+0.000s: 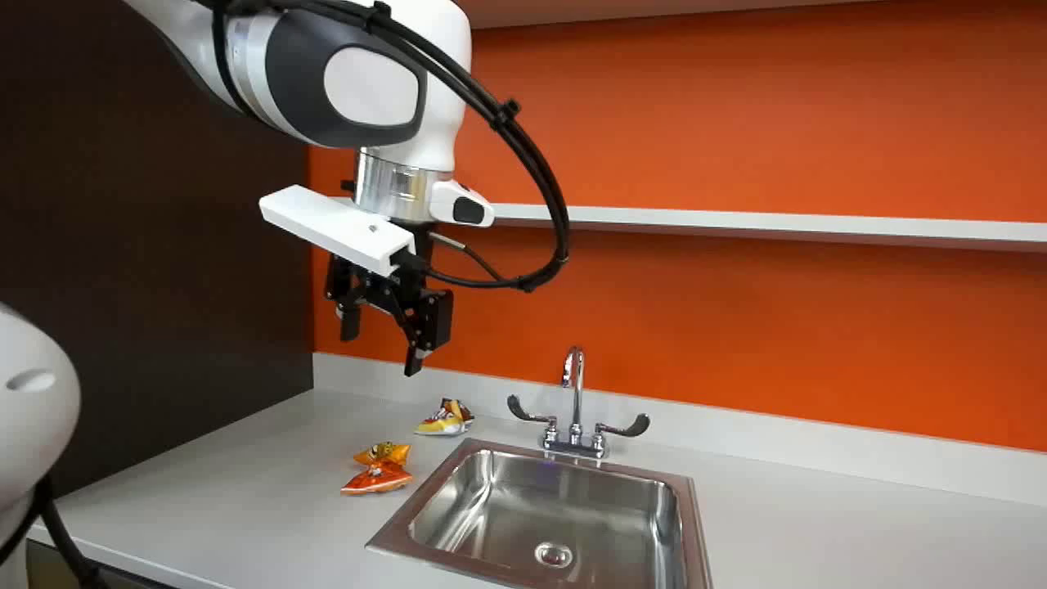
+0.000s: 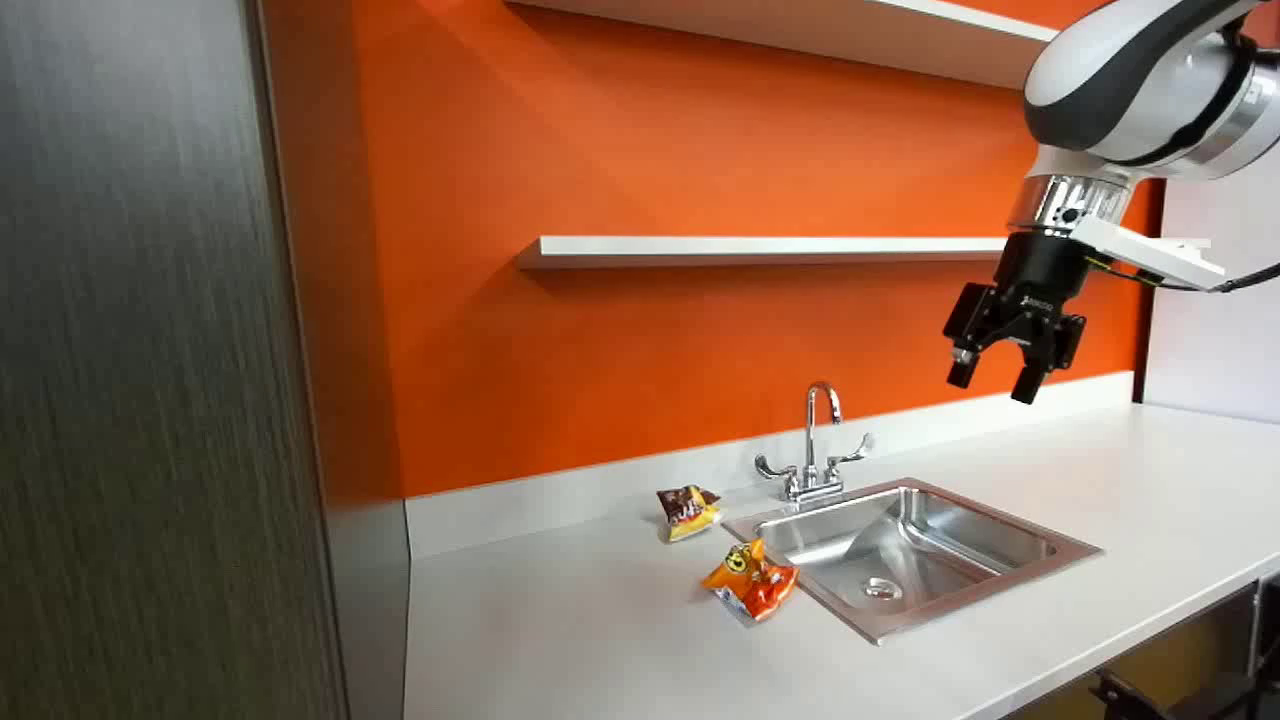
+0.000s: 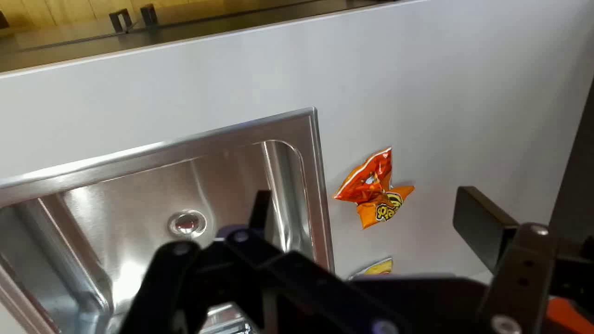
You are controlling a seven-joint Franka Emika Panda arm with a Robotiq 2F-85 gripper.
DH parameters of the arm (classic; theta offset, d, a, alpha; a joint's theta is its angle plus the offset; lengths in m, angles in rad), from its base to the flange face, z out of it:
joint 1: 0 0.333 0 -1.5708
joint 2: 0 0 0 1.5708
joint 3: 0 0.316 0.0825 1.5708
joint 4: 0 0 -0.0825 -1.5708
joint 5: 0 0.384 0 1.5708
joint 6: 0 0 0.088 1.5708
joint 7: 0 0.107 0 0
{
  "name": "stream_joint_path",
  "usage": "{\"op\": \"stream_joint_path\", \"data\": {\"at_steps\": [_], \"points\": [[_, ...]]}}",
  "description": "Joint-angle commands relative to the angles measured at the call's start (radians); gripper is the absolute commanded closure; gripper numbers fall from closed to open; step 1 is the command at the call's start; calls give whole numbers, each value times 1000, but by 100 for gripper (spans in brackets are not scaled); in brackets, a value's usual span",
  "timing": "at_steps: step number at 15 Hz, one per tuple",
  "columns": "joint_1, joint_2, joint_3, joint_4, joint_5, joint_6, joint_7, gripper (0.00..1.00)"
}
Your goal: Put the orange package in the sink
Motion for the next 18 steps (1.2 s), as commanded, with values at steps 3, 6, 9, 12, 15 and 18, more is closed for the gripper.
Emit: {"op": "stream_joint_path", "data": {"at_steps": [3, 6, 9, 12, 15, 18], "points": [[-12, 42, 37, 5, 10, 31, -8, 0], [4, 119, 72, 10, 1, 116, 5, 0], [24, 220, 117, 8, -1, 229, 24, 0], [53, 334, 169, 18, 3, 313, 46, 0], [88, 446, 209, 38, 15, 391, 60, 0], [126, 571, 234, 72, 31, 464, 59, 0]]}}
